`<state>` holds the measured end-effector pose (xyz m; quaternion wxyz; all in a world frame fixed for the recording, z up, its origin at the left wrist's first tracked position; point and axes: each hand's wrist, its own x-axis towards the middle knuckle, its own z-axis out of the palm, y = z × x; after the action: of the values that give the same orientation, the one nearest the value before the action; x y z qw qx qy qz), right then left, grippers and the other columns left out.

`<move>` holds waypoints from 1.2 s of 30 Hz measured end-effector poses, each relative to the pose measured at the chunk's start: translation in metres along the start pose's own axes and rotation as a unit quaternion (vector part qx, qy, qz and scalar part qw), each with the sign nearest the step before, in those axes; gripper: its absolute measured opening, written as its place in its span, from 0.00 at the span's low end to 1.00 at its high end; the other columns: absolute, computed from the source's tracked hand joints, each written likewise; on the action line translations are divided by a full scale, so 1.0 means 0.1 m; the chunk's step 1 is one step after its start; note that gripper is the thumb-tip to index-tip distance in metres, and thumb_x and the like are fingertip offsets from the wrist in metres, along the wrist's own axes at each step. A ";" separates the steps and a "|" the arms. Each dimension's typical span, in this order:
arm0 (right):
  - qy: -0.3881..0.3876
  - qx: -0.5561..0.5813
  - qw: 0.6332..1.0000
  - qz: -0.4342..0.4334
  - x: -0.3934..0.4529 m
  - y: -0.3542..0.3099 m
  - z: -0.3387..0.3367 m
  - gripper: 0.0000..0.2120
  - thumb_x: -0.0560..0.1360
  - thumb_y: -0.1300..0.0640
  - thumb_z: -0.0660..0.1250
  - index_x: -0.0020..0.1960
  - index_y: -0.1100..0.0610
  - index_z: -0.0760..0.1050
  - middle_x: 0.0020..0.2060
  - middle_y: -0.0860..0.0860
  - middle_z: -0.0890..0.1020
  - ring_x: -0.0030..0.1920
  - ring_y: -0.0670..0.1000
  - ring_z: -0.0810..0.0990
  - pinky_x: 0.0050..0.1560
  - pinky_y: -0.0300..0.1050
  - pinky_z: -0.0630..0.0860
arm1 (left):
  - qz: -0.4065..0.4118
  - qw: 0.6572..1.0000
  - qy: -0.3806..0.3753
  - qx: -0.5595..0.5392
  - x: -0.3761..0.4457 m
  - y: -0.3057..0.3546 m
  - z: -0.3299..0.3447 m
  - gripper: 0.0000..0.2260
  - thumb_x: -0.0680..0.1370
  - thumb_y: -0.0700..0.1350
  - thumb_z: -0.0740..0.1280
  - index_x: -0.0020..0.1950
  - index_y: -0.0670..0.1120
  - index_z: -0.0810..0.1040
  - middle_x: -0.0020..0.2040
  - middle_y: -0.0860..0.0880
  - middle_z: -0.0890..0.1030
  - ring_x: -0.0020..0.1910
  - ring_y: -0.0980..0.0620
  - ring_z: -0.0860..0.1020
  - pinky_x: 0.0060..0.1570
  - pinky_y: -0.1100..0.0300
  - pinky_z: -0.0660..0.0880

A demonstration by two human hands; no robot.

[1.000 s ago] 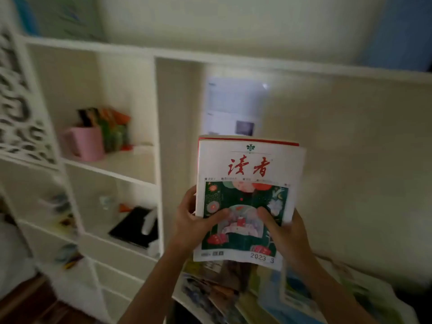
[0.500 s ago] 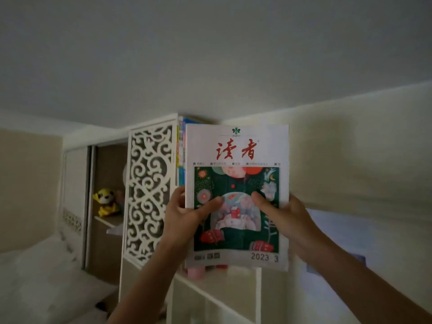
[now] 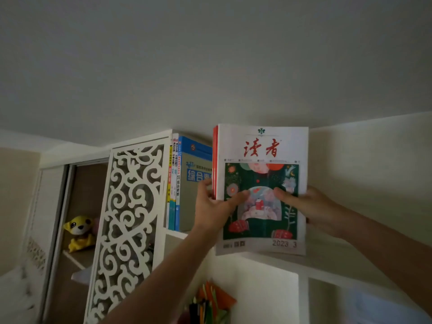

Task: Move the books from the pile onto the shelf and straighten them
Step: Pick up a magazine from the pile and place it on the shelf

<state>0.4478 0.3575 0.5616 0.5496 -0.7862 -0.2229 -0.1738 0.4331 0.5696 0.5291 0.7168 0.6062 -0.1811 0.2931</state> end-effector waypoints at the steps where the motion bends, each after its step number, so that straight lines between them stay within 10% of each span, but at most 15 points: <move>1: -0.005 0.000 1.000 0.009 0.09 0.05 0.01 0.21 0.64 0.41 0.72 0.55 0.48 0.78 0.46 0.51 0.87 0.47 0.55 0.85 0.54 0.59 0.79 | -0.001 1.000 0.005 0.003 0.07 -0.07 0.00 0.27 0.65 0.46 0.79 0.57 0.51 0.67 0.50 0.49 0.81 0.43 0.50 0.84 0.41 0.50 0.83; 11: -0.112 0.080 0.989 0.052 1.08 0.37 0.38 0.18 0.74 0.54 0.68 0.63 0.57 0.74 0.52 0.58 0.84 0.52 0.57 0.84 0.52 0.55 0.79 | 0.016 0.982 0.150 0.118 0.79 -0.56 -0.17 0.43 0.46 0.68 0.73 0.58 0.55 0.68 0.53 0.54 0.72 0.54 0.49 0.77 0.53 0.46 0.79; 22: -0.157 0.082 0.980 0.086 1.80 0.61 0.72 0.27 0.67 0.50 0.72 0.64 0.57 0.74 0.54 0.57 0.84 0.56 0.58 0.82 0.61 0.59 0.75 | 0.128 0.962 0.166 0.172 0.89 -0.96 -0.38 0.36 0.73 0.49 0.72 0.75 0.53 0.56 0.70 0.54 0.61 0.69 0.57 0.62 0.66 0.52 0.71; 29: 0.141 -0.250 0.954 -0.085 1.54 0.42 0.94 0.40 0.66 0.43 0.76 0.71 0.58 0.65 0.61 0.58 0.78 0.57 0.57 0.78 0.54 0.53 0.77 | 0.120 0.955 0.008 0.273 0.44 -1.29 -0.73 0.30 0.81 0.48 0.59 0.78 0.57 0.45 0.78 0.58 0.52 0.76 0.53 0.56 0.69 0.47 0.68; 33: -0.137 -0.191 0.972 -0.007 1.16 0.27 1.21 0.52 0.60 0.29 0.71 0.75 0.43 0.50 0.67 0.46 0.72 0.61 0.53 0.76 0.57 0.56 0.77 | 0.118 0.915 -0.013 0.384 0.33 -1.26 -0.86 0.30 0.80 0.51 0.60 0.78 0.56 0.50 0.77 0.55 0.58 0.73 0.55 0.64 0.67 0.52 0.71; 36: -0.161 -0.237 0.958 -0.026 1.03 0.25 1.45 0.56 0.61 0.25 0.67 0.76 0.39 0.35 0.71 0.41 0.65 0.67 0.53 0.72 0.59 0.55 0.77 | 0.153 0.892 0.010 0.426 0.33 -1.17 -0.85 0.26 0.78 0.48 0.65 0.74 0.54 0.60 0.71 0.56 0.69 0.68 0.58 0.70 0.66 0.56 0.72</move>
<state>0.5521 0.5031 0.5473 0.2997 -0.9054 -0.2810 -0.1068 0.5247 0.6480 0.4433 0.3381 0.8151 -0.1221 0.4544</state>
